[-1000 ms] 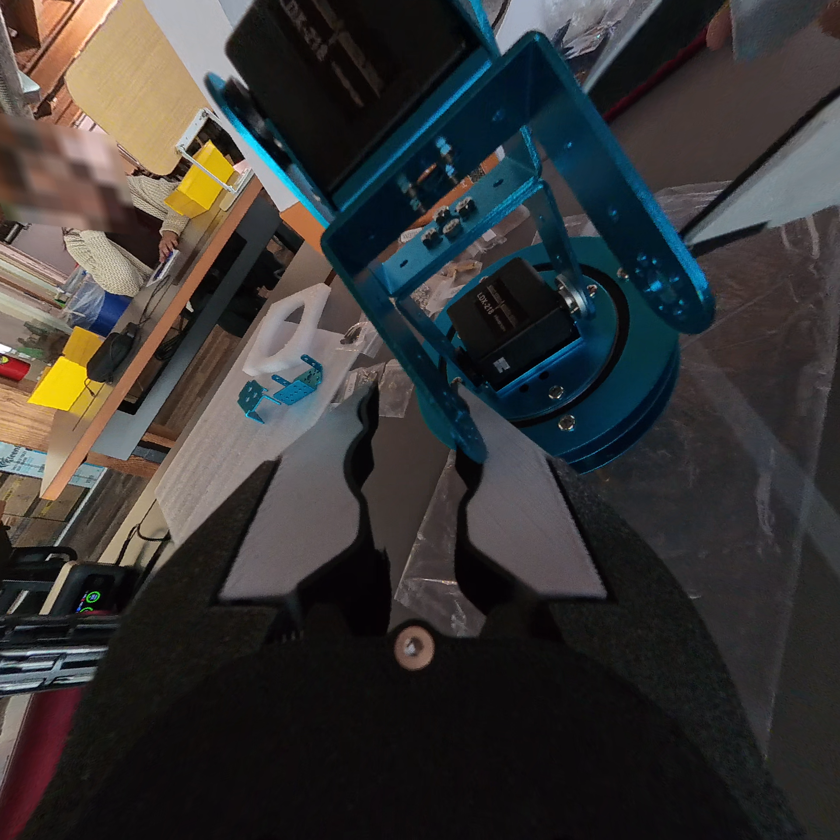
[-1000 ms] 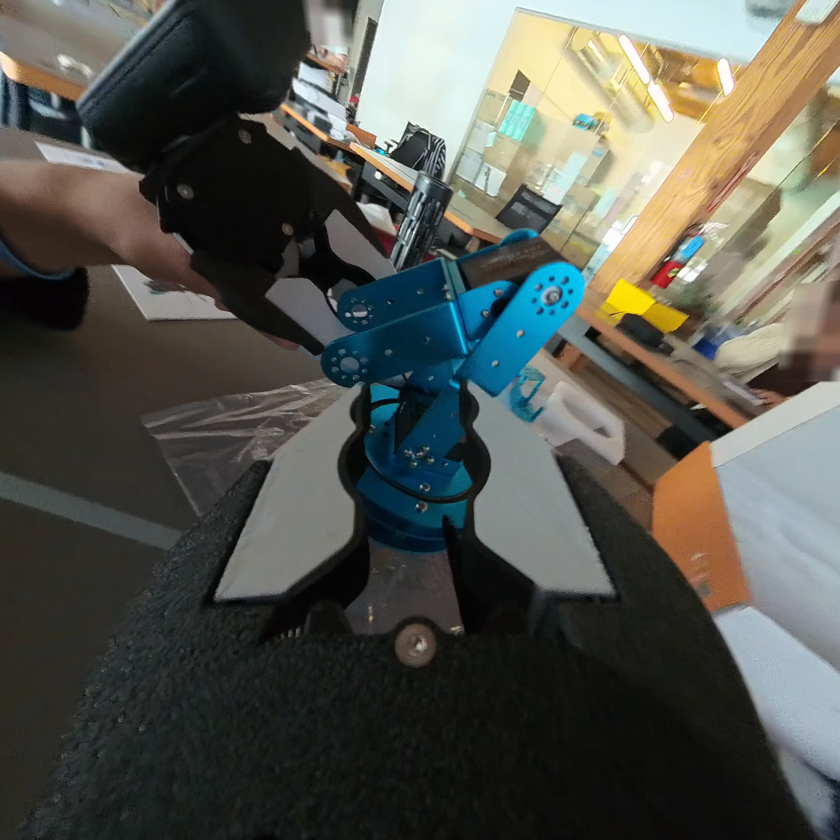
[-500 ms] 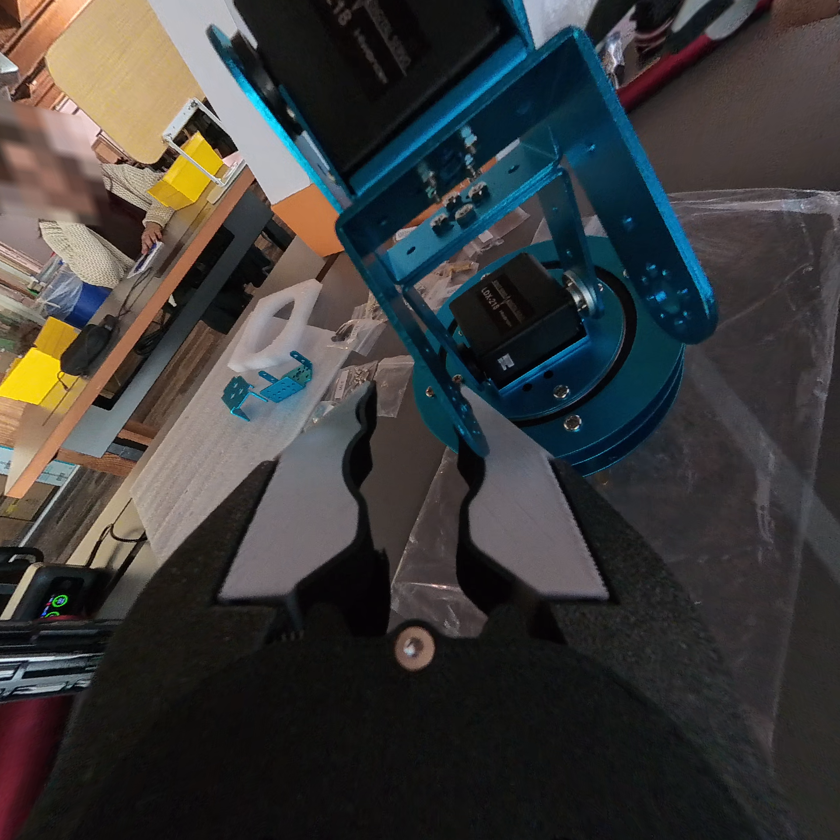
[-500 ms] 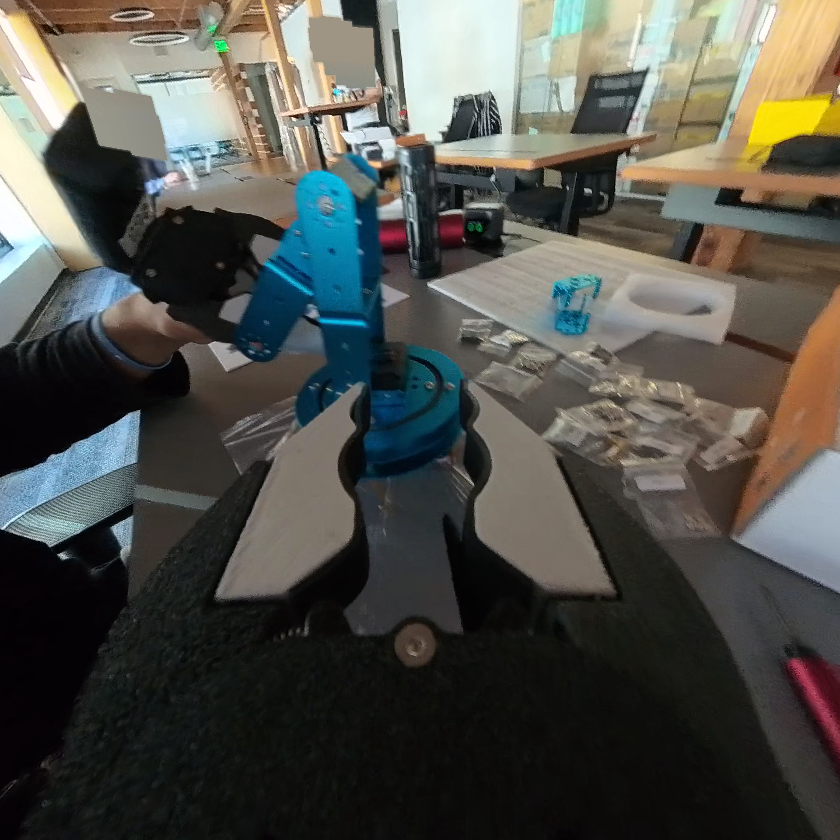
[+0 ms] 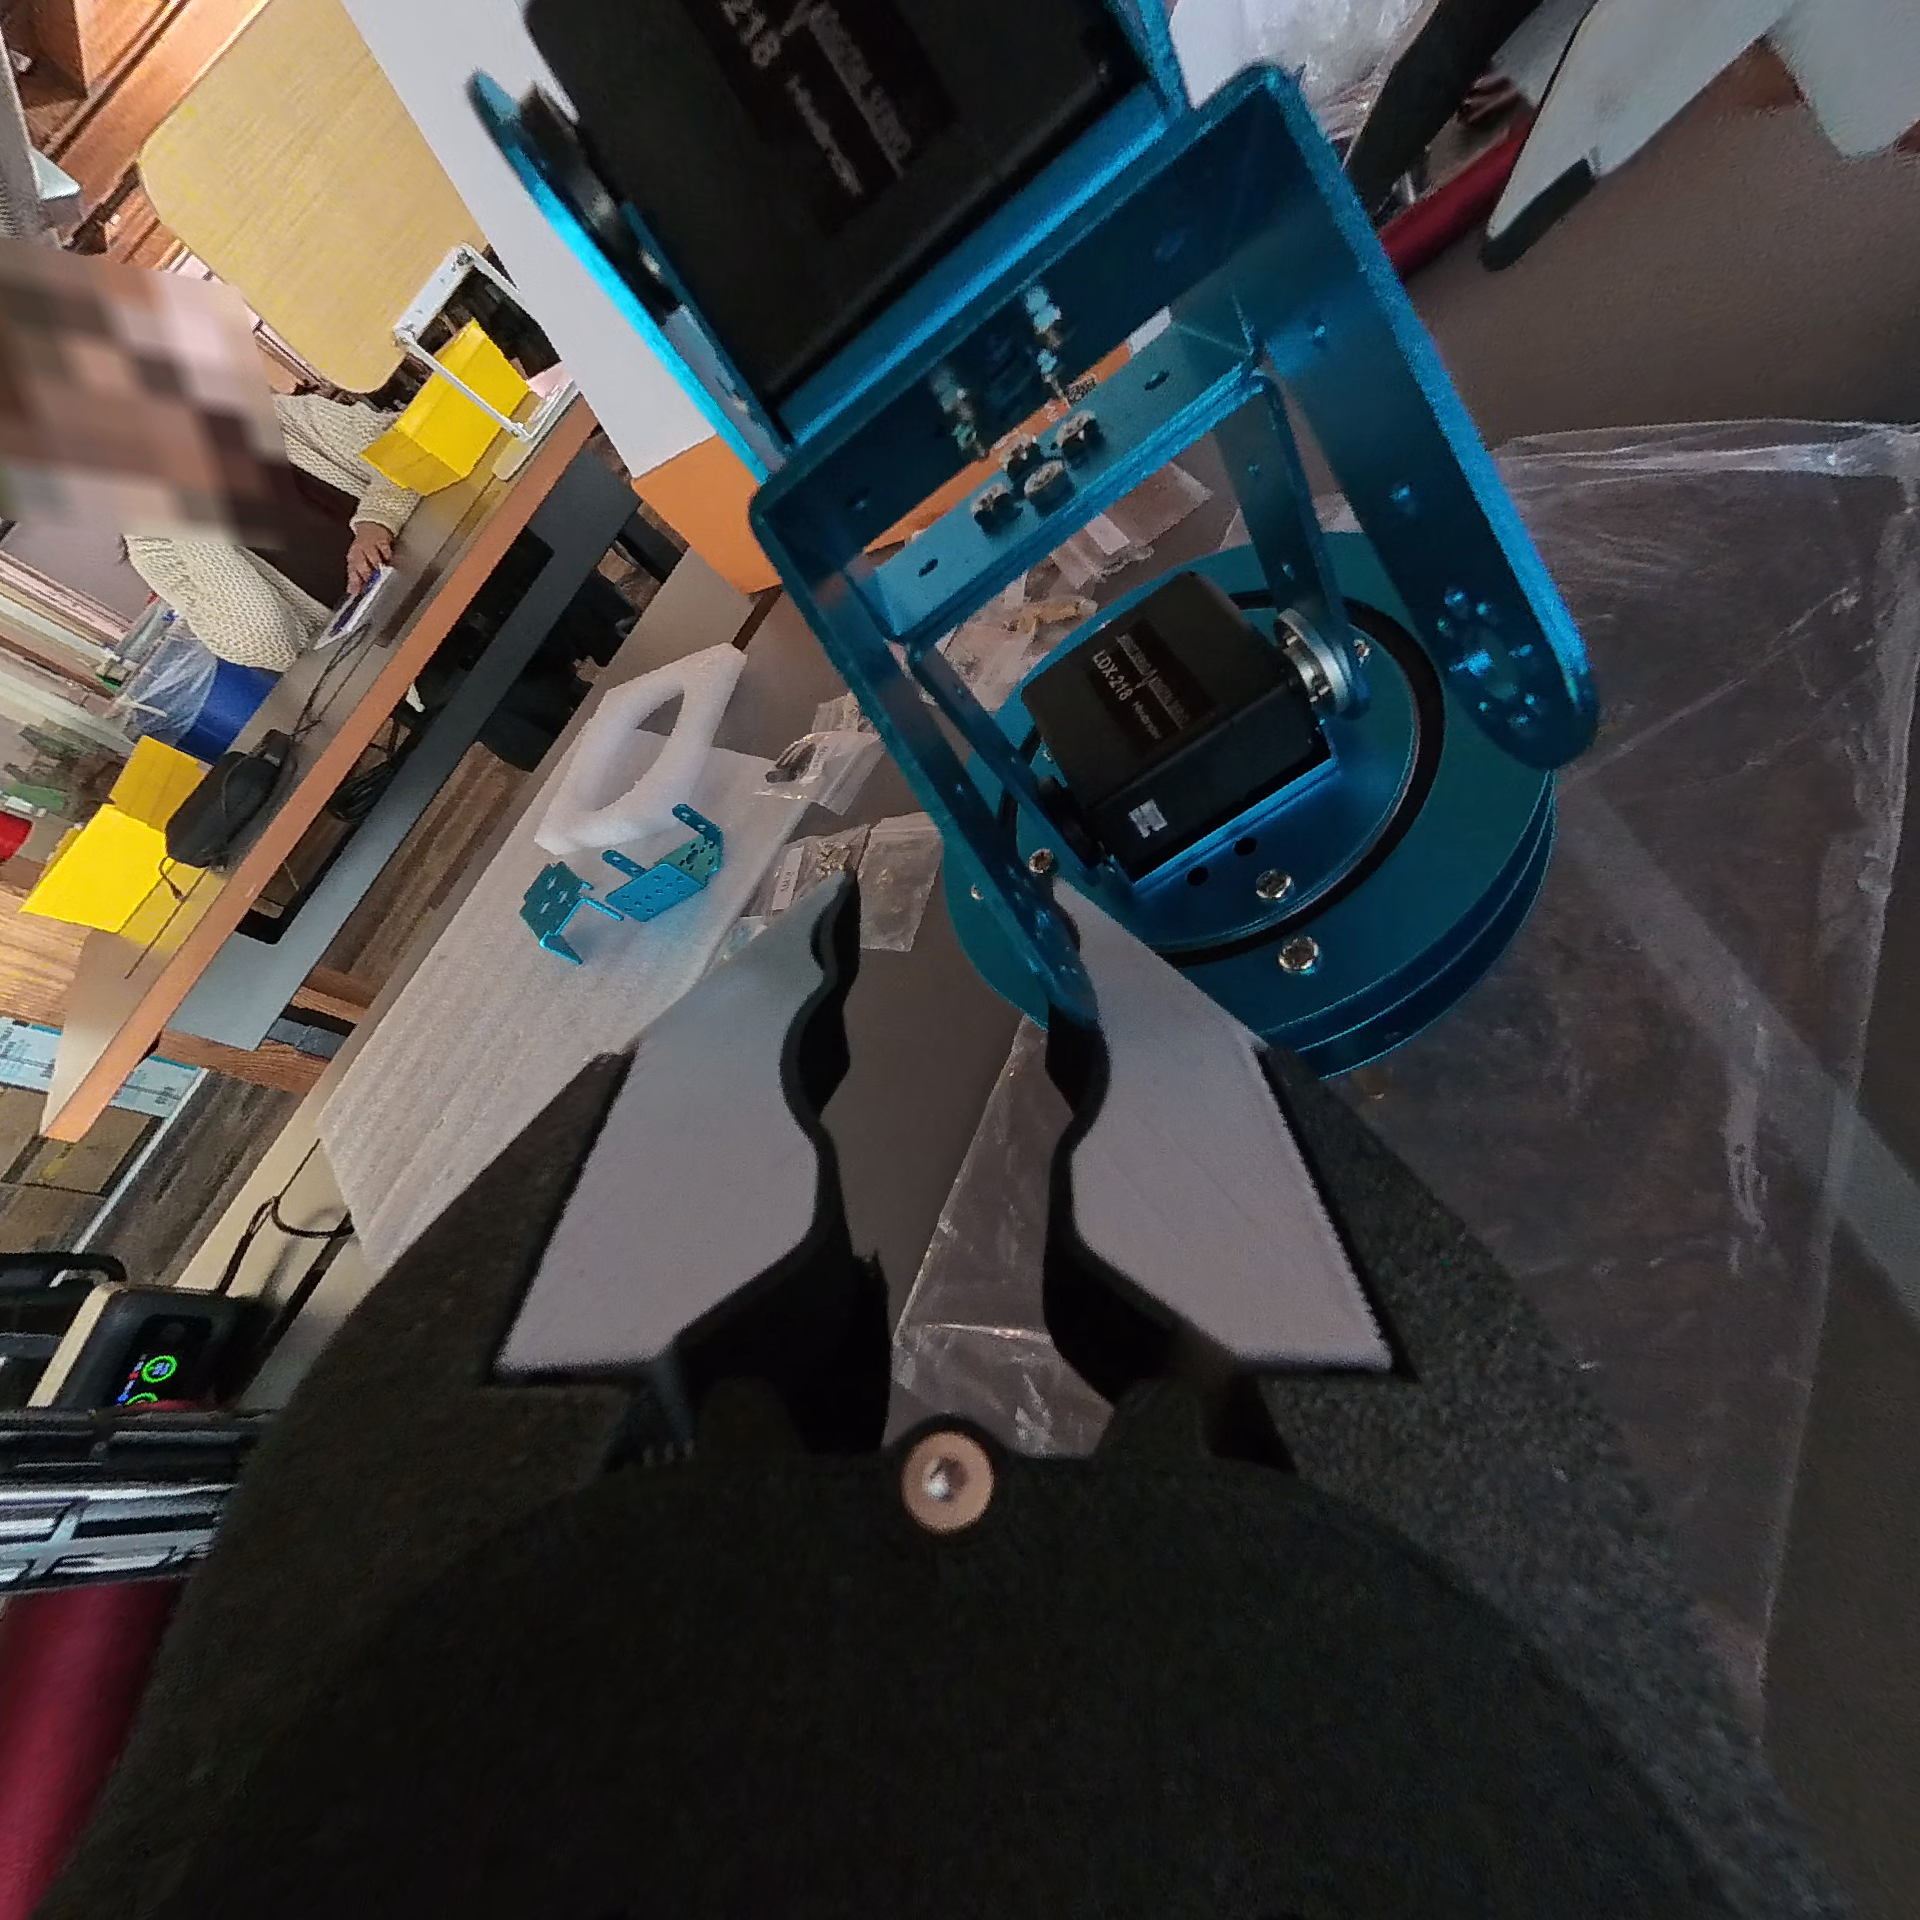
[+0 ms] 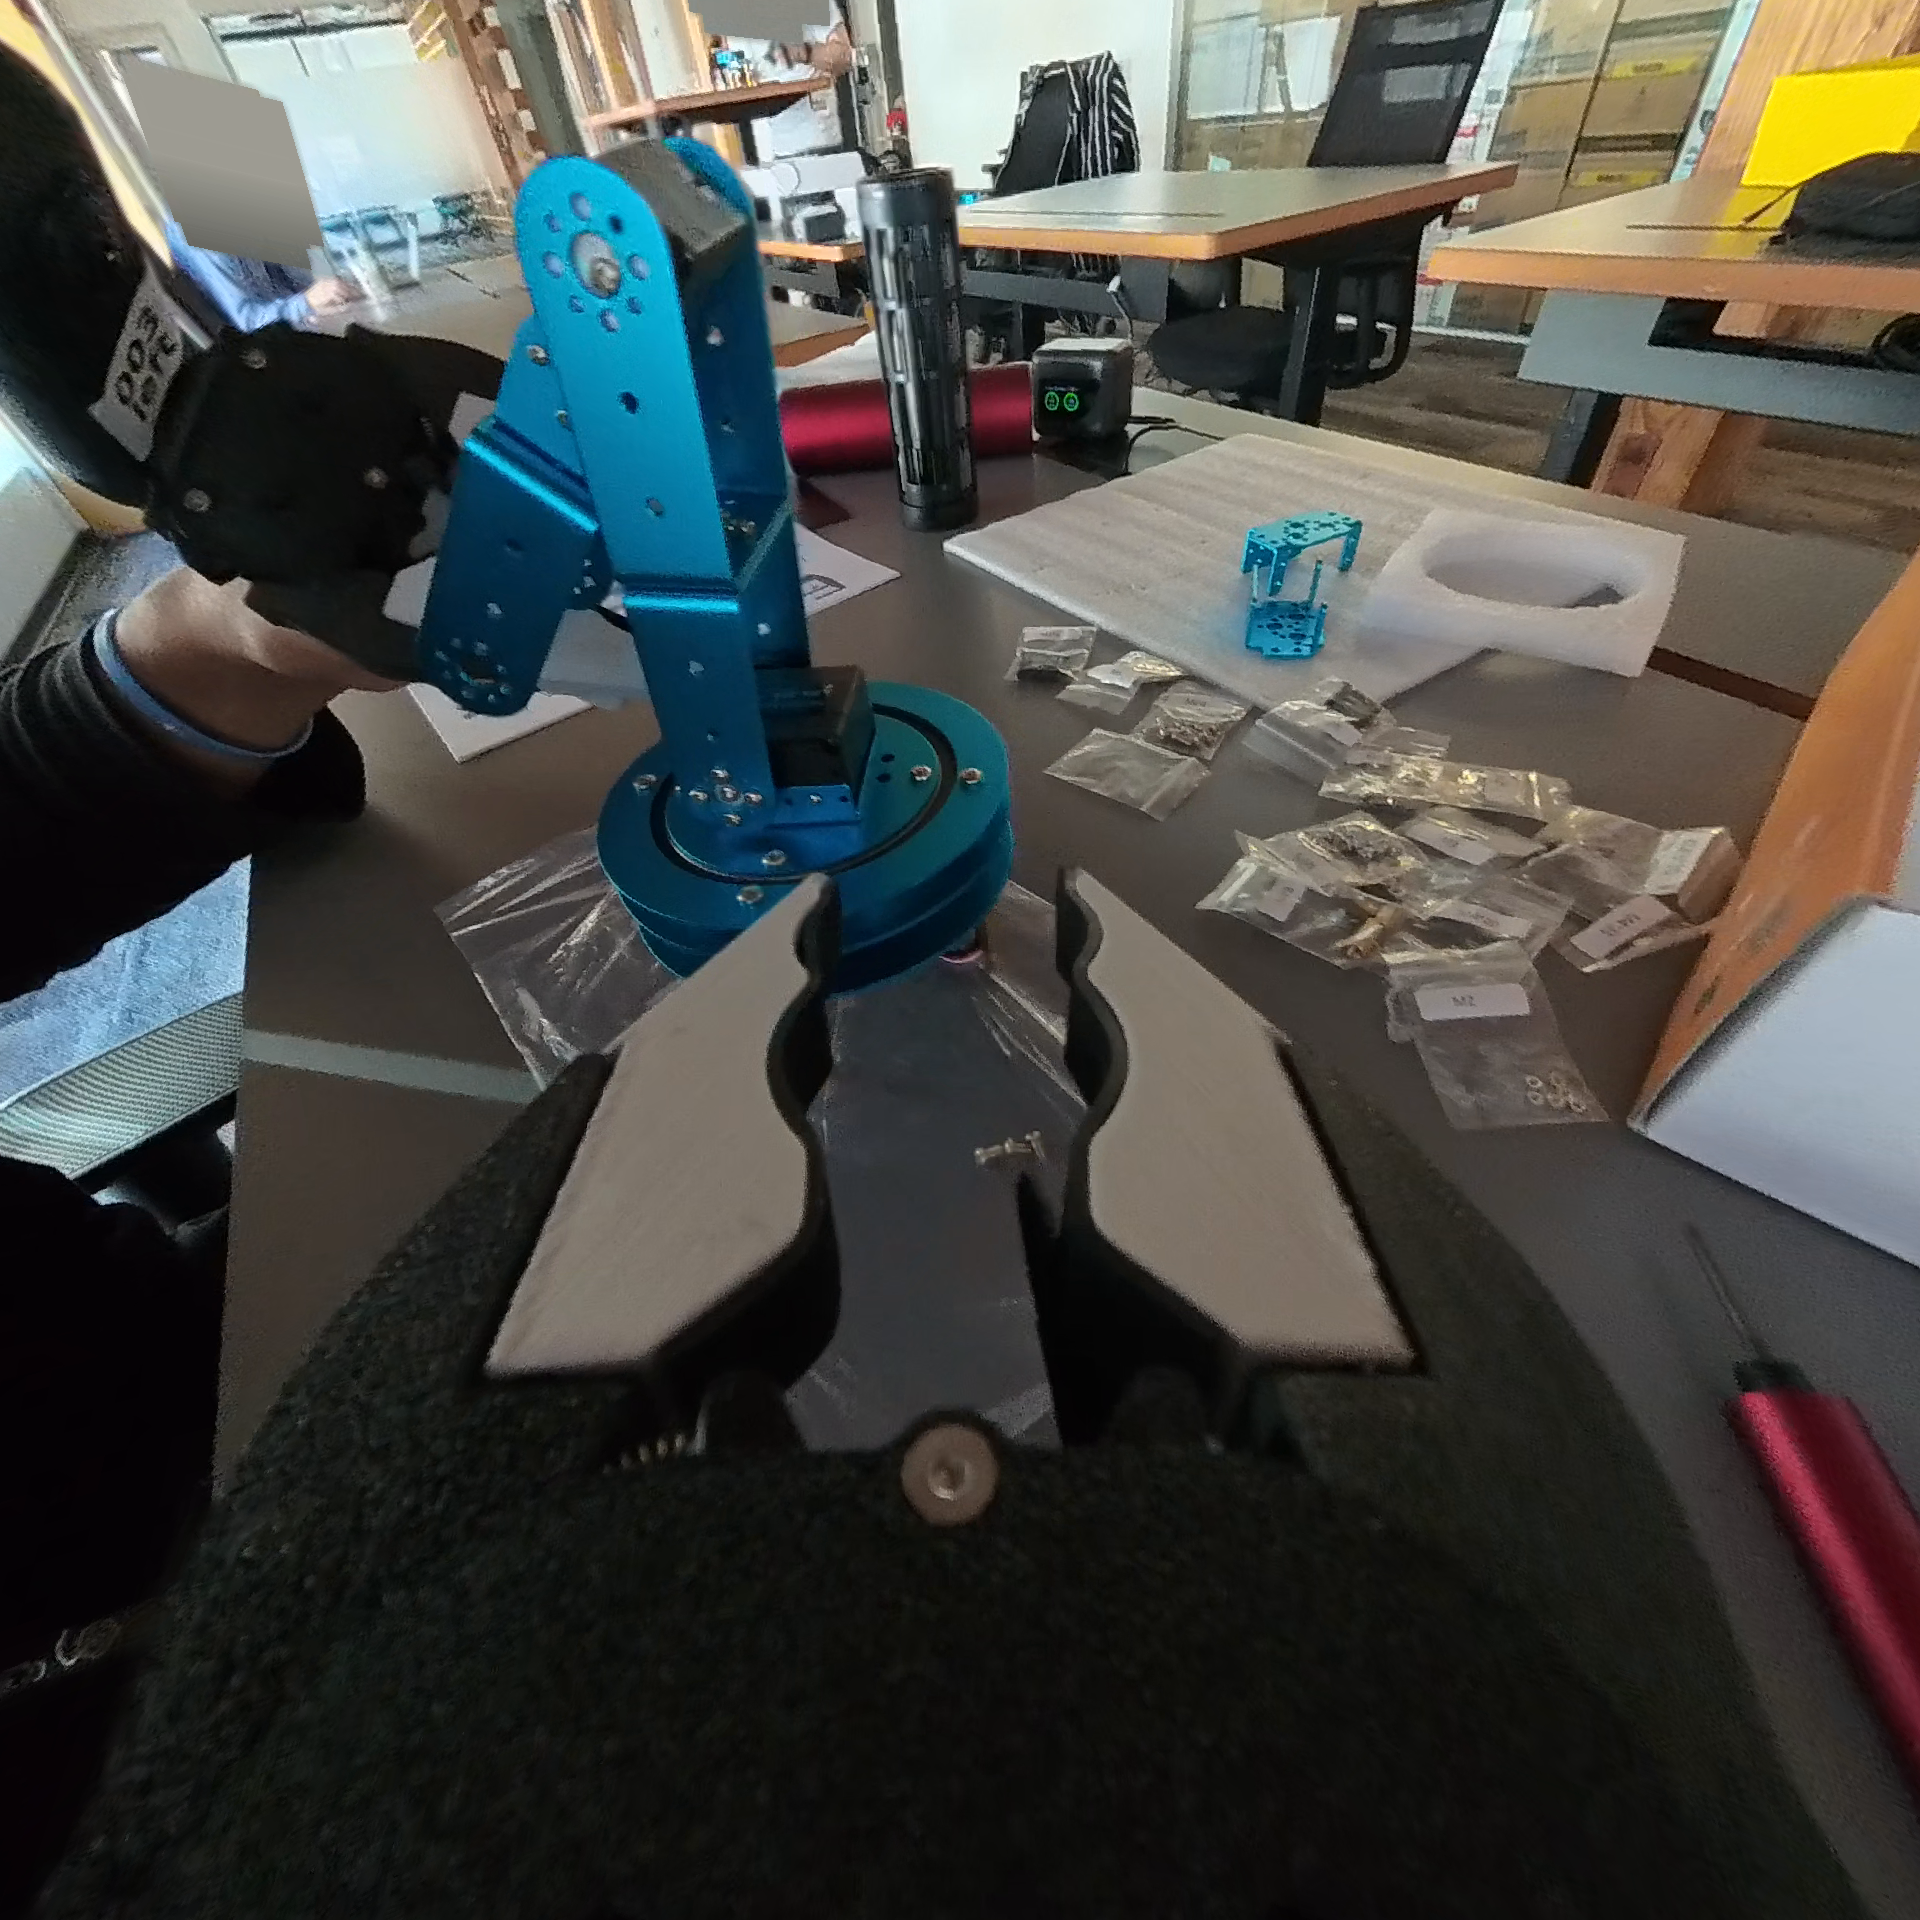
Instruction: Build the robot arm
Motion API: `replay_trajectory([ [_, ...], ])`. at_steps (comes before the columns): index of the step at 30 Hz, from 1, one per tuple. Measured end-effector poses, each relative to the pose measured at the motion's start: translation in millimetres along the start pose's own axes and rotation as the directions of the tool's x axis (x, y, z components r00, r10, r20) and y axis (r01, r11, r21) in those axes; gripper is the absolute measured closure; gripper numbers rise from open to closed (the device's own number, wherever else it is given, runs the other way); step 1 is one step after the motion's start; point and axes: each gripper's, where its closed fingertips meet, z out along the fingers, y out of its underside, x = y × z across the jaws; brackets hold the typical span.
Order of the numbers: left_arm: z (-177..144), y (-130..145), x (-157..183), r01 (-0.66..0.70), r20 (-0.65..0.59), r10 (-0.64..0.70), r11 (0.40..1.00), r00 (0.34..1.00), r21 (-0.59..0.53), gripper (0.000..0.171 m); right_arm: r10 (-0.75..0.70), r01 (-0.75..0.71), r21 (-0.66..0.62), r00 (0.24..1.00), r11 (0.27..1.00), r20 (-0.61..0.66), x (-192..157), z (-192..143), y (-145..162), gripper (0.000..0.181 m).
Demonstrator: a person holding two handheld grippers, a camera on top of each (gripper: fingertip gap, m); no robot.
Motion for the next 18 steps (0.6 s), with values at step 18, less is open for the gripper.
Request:
replay_trajectory([
  [18,-26,0,2,0.067,-0.011,-0.066,0.994,0.998,0.082,0.135,-0.059,0.048,-0.431,0.998,0.901,-0.014,25,-29,75,0.148],
])
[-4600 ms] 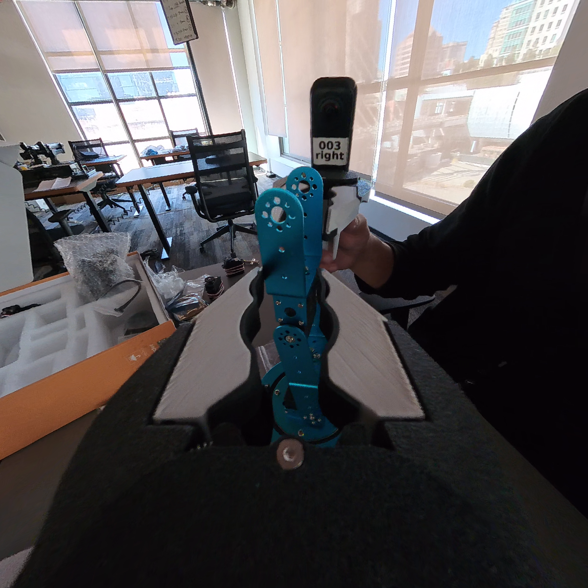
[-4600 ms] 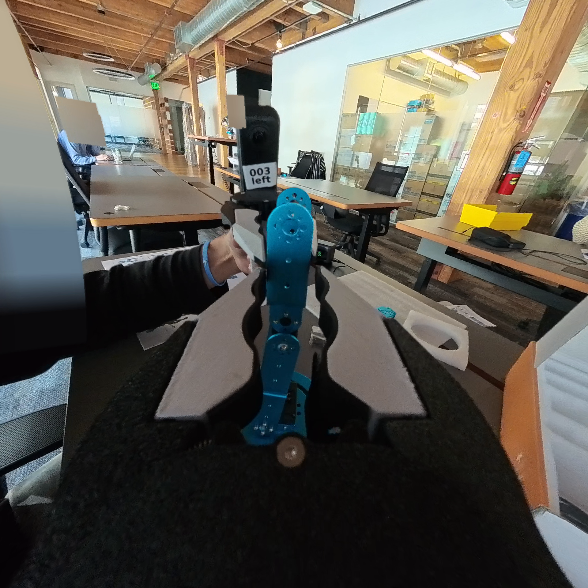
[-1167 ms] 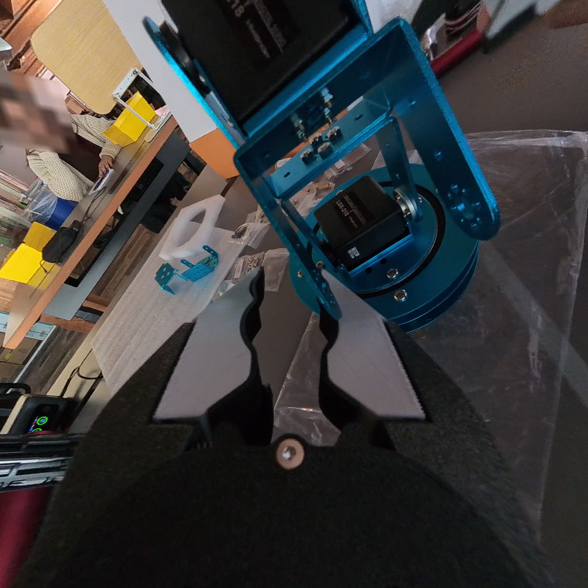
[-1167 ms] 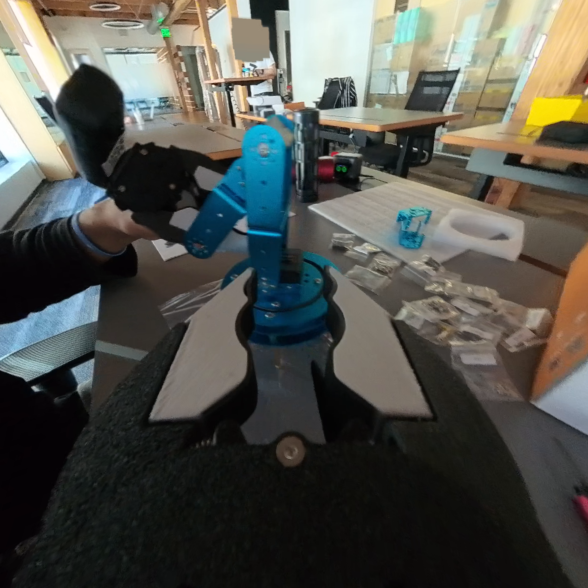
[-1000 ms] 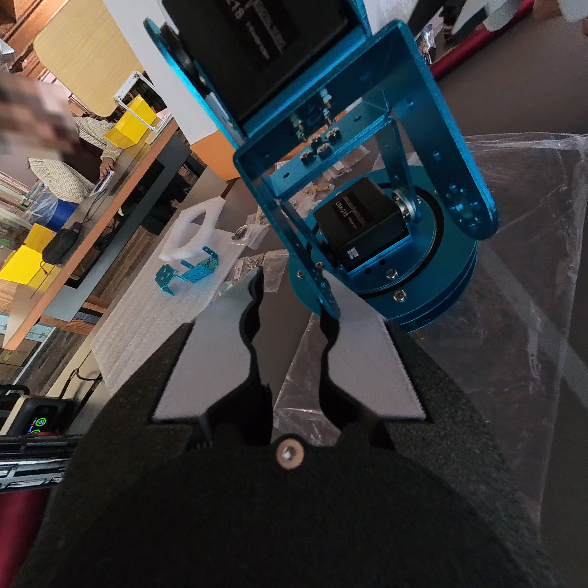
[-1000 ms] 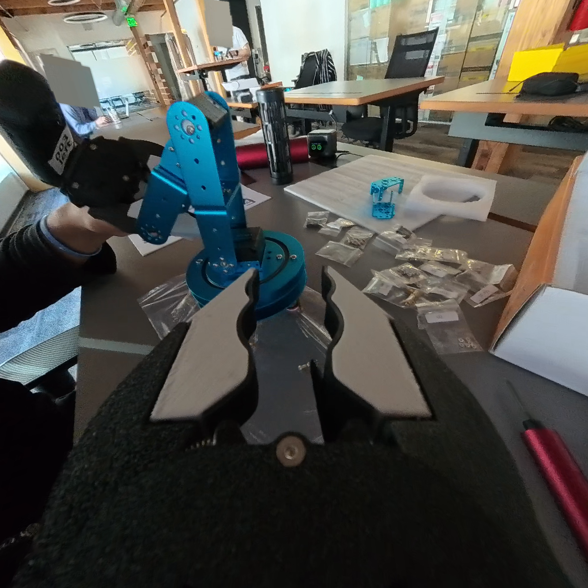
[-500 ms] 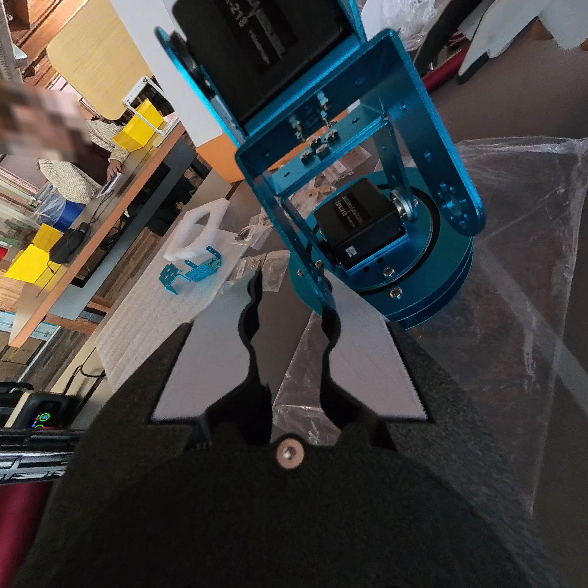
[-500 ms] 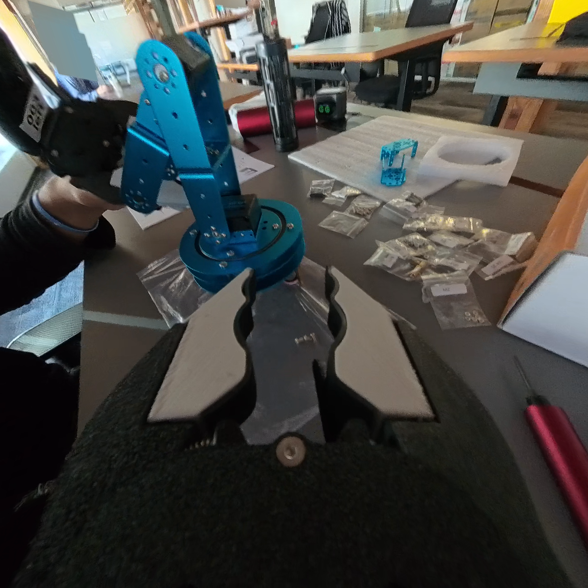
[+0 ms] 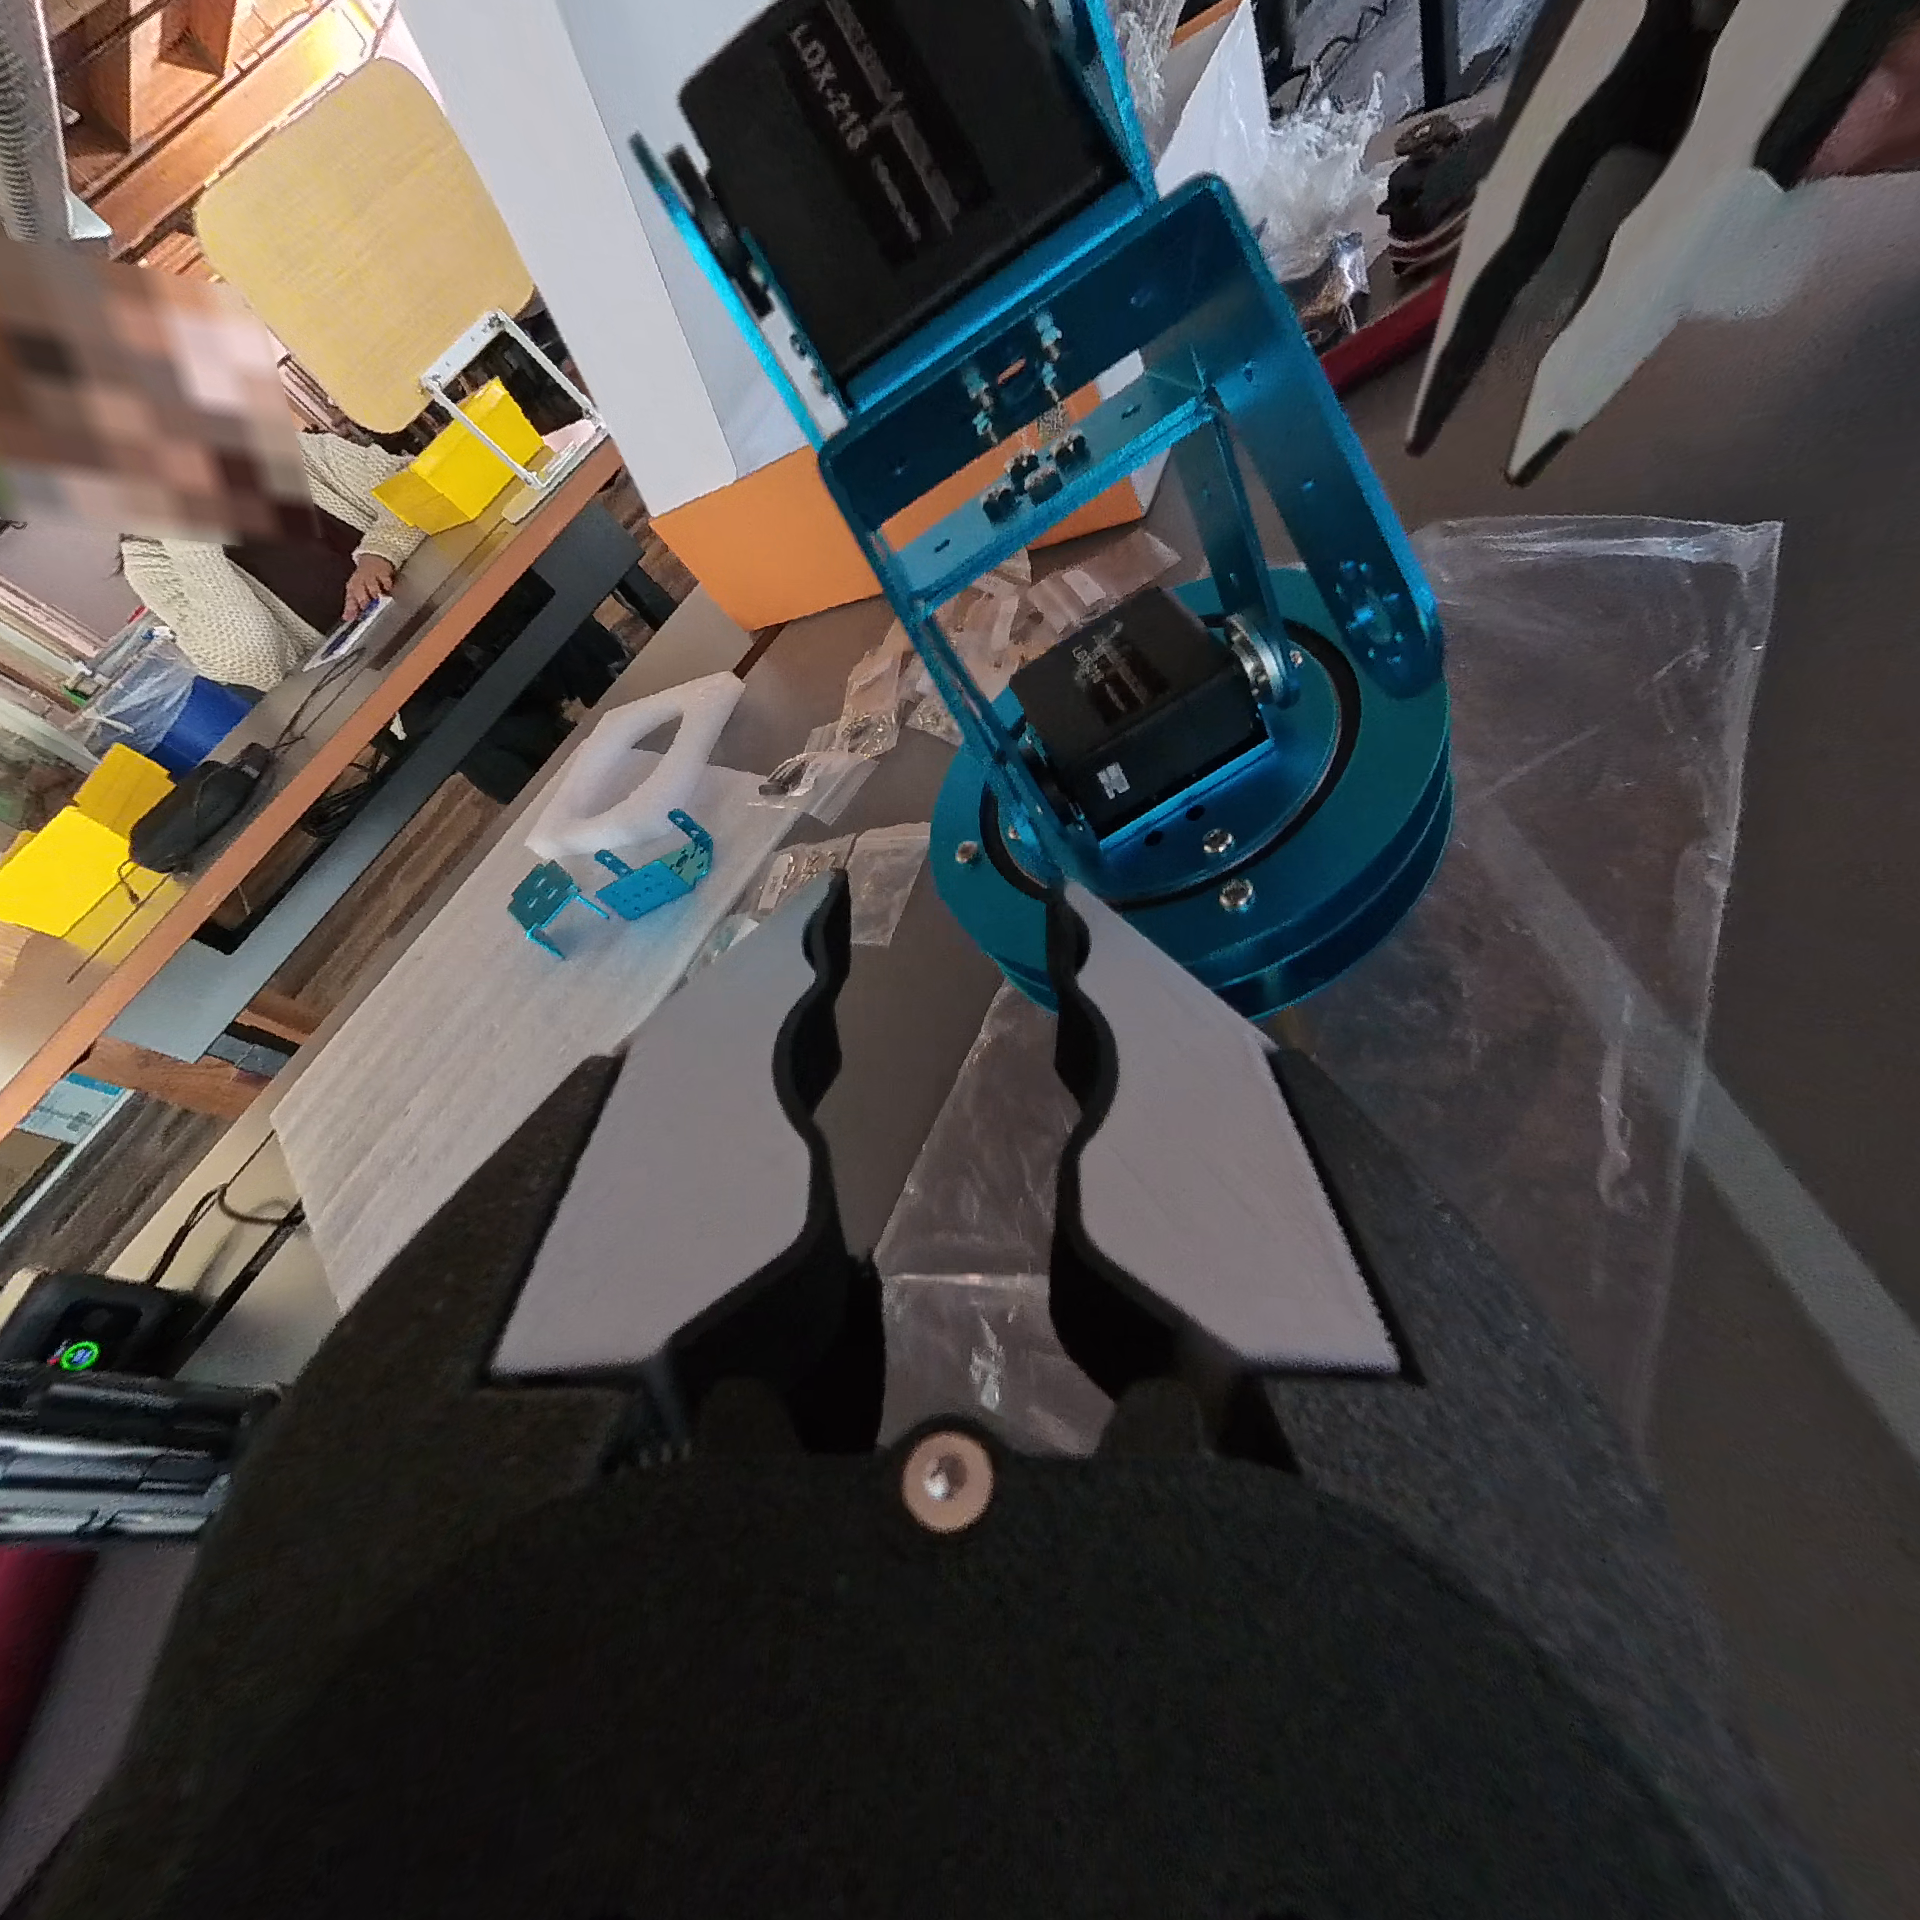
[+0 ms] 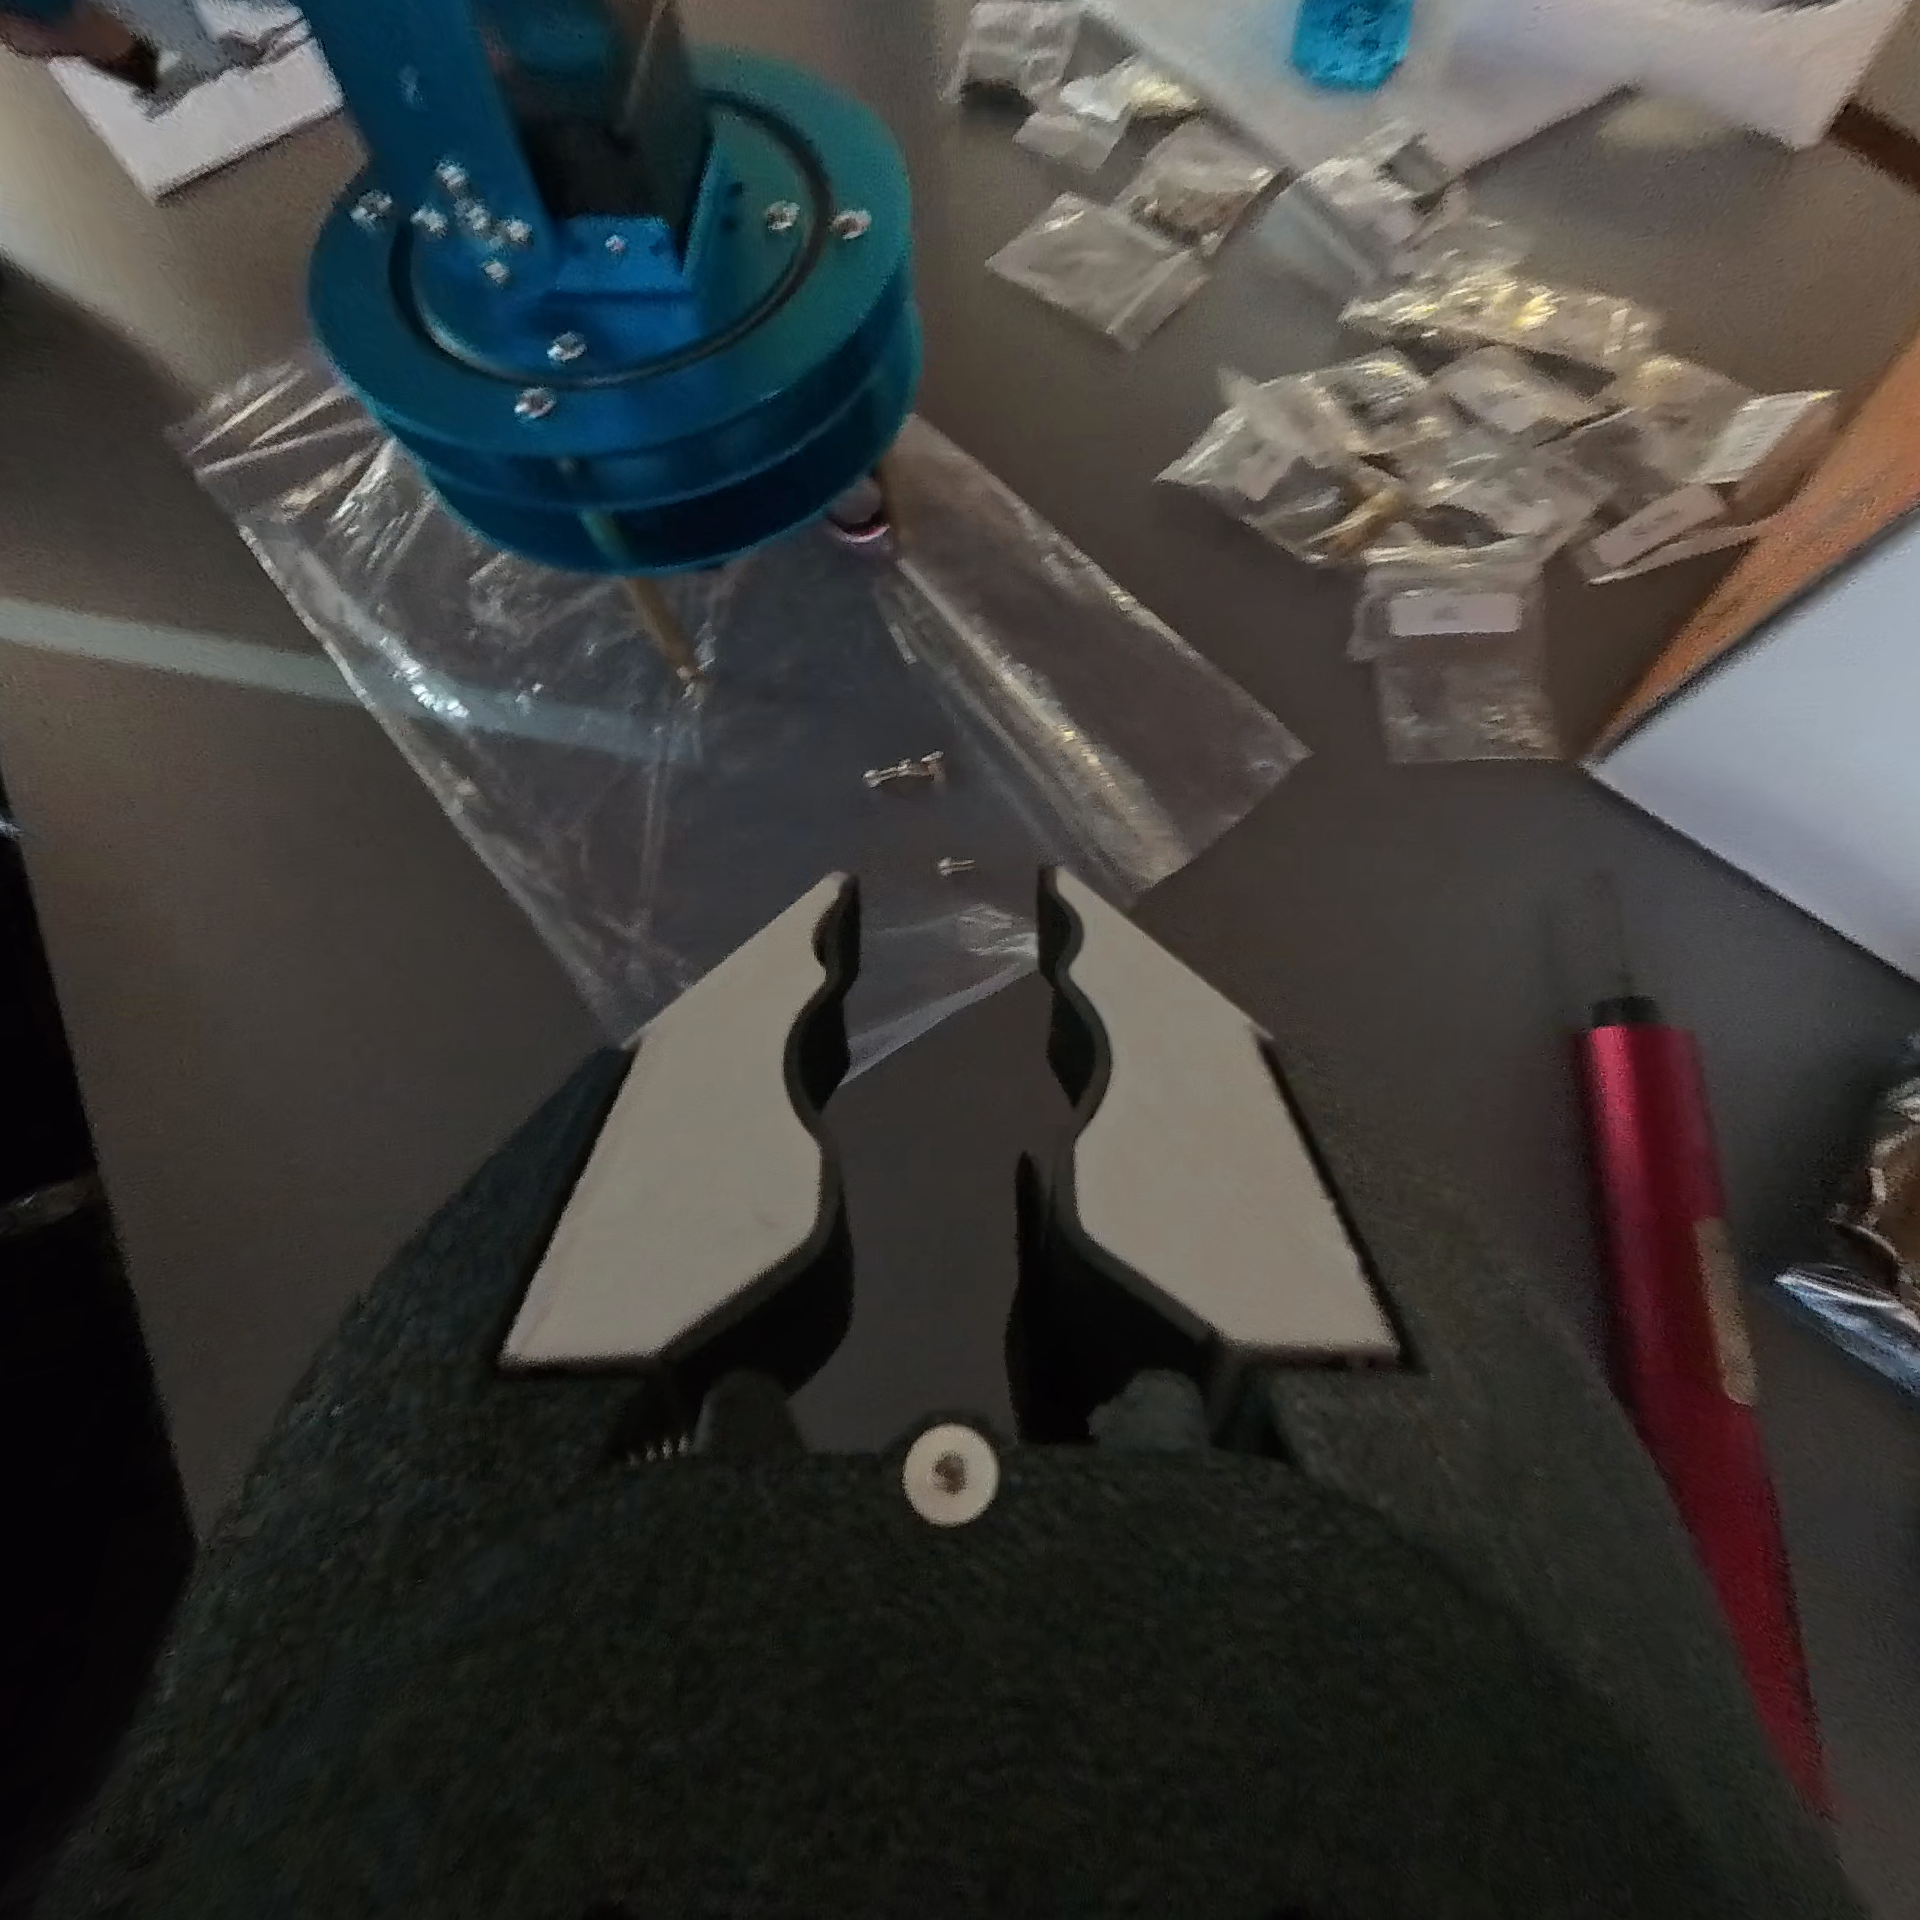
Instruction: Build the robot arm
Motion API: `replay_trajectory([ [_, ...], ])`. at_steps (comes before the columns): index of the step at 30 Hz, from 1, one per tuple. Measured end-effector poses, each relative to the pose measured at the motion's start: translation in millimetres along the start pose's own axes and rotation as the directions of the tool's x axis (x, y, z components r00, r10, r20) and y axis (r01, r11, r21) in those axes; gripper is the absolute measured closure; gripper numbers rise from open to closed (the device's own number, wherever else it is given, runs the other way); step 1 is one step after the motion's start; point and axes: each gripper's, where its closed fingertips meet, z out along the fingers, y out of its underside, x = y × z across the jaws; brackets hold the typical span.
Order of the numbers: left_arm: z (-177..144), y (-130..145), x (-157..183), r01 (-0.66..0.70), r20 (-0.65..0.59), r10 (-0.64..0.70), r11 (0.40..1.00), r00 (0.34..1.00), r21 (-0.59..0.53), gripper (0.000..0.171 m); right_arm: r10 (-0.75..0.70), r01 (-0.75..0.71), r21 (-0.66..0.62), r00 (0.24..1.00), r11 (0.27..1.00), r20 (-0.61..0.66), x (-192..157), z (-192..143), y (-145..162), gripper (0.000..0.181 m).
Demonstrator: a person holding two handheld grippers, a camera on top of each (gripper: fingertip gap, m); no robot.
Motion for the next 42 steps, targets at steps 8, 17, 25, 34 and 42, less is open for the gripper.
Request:
replay_trajectory([
  [8,-53,24,2,0.09,0.018,-0.09,0.996,0.996,0.008,0.134,0.037,-0.056,-0.044,0.937,0.998,-0.347,76,-87,40,0.147],
  [17,-94,-3,78,0.195,-0.163,-0.172,0.97,0.972,0.142,0.134,0.048,-0.104,-0.163,0.948,0.981,-0.316,130,-72,85,0.136],
  [25,-70,-65,148,0.004,-0.231,0.054,0.97,0.971,0.242,0.135,0.147,-0.184,-0.154,0.963,0.971,-0.227,124,-64,94,0.161],
  [34,42,-108,180,-0.335,-0.047,0.341,0.937,0.939,0.101,0.132,-0.097,0.037,-0.227,0.961,0.973,-0.258,67,-96,82,0.163],
  [42,144,-114,203,-0.621,0.057,0.622,0.783,0.781,-0.032,0.114,-0.215,0.173,-0.204,0.954,0.964,-0.207,-7,-133,50,0.163],
])
